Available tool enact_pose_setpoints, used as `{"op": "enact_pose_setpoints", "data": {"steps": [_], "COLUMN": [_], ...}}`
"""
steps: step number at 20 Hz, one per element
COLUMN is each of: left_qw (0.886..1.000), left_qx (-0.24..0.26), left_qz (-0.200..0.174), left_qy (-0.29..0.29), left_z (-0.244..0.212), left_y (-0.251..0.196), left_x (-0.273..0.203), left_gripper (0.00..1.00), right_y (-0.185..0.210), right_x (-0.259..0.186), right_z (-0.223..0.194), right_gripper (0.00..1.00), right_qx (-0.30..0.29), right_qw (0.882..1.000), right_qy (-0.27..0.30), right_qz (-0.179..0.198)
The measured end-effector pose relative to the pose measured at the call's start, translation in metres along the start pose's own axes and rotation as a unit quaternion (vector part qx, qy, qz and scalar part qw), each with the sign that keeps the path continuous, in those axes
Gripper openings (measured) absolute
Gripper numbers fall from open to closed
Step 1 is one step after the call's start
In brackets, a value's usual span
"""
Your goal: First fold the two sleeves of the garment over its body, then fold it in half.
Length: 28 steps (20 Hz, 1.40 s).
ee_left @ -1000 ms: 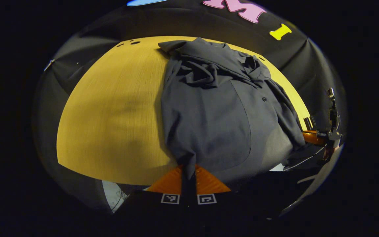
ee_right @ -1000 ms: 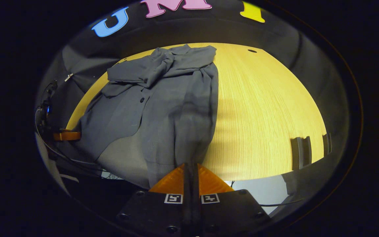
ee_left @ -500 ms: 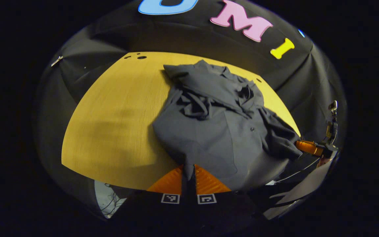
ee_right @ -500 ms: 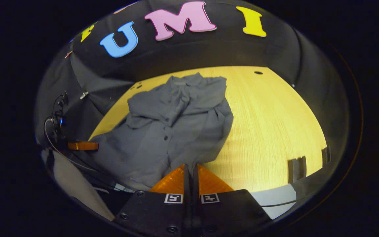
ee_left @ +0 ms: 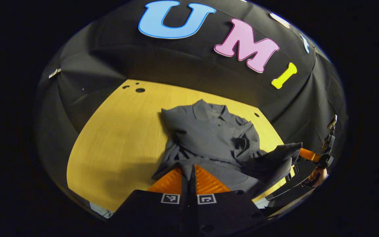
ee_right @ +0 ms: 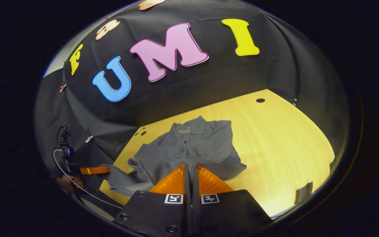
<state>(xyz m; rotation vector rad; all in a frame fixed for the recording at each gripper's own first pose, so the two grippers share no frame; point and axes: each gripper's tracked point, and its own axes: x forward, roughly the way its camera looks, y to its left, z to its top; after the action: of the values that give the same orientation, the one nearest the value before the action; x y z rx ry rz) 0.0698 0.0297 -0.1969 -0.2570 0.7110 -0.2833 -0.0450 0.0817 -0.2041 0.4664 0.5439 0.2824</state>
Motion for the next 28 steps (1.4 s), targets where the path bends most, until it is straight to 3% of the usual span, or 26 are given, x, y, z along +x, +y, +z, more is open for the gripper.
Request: {"op": "enact_pose_setpoints", "data": {"steps": [7,17,22,28], "left_qw": [0.997,0.992,0.993,0.994], "left_qx": [0.006,-0.001,-0.009,-0.044], "left_qz": [-0.01,0.001,0.035,0.068], "left_qy": [-0.072,-0.125,-0.111,-0.07], "left_z": [0.083,0.17,0.175,0.15], "left_y": [-0.016,-0.011,0.017,0.055], "left_x": [0.035,0.106,0.16,0.232], "left_gripper": [0.05,0.05,0.05,0.05], "right_y": [0.004,-0.018,-0.05,-0.1], "right_x": [0.05,0.135,0.189,0.252], "right_z": [0.069,0.13,0.125,0.089], "right_gripper": [0.05,0.05,0.05,0.05], "right_qx": [-0.015,-0.038,-0.032,-0.031], "right_qw": [0.998,0.995,0.996,0.998], "right_qy": [-0.062,-0.092,-0.068,-0.024], "right_qz": [-0.001,-0.016,-0.037,-0.053]}}
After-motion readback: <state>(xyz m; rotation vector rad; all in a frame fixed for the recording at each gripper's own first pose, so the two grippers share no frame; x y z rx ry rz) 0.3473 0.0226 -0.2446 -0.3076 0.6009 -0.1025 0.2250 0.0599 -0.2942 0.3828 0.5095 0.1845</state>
